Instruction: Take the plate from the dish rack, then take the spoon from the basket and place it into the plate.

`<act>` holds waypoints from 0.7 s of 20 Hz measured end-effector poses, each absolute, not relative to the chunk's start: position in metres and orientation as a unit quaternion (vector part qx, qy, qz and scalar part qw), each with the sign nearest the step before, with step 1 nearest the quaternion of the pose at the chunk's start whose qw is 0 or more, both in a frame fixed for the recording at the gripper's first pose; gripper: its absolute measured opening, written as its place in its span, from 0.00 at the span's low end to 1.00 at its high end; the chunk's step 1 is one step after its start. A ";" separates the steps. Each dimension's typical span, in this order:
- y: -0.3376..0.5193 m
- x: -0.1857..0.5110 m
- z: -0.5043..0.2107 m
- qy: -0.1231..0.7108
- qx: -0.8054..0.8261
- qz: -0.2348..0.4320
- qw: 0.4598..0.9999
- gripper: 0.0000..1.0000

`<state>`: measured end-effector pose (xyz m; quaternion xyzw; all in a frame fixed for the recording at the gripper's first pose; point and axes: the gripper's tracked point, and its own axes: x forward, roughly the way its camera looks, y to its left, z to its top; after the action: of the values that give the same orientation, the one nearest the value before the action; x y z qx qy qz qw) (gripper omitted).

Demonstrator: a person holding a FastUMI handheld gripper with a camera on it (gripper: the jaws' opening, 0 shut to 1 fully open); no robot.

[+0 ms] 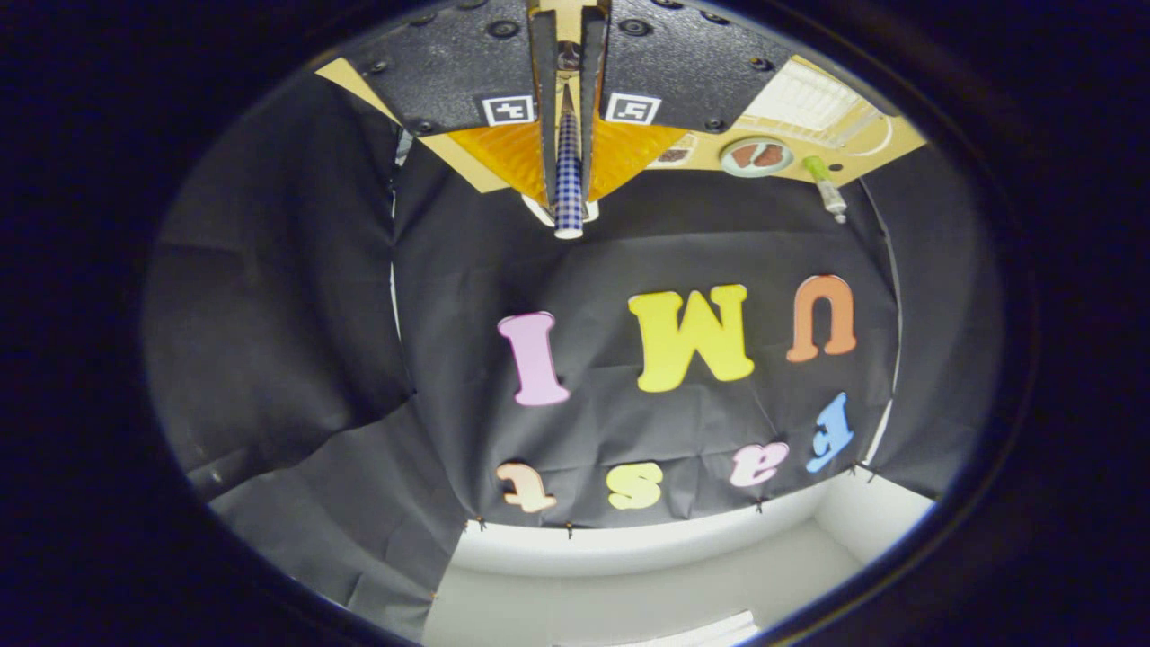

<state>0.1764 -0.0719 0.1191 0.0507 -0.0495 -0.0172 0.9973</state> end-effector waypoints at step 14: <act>0.109 0.059 -0.013 -0.041 0.043 0.085 0.995 0.16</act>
<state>0.0586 0.1094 -0.0131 0.0430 -0.0407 0.0855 0.9946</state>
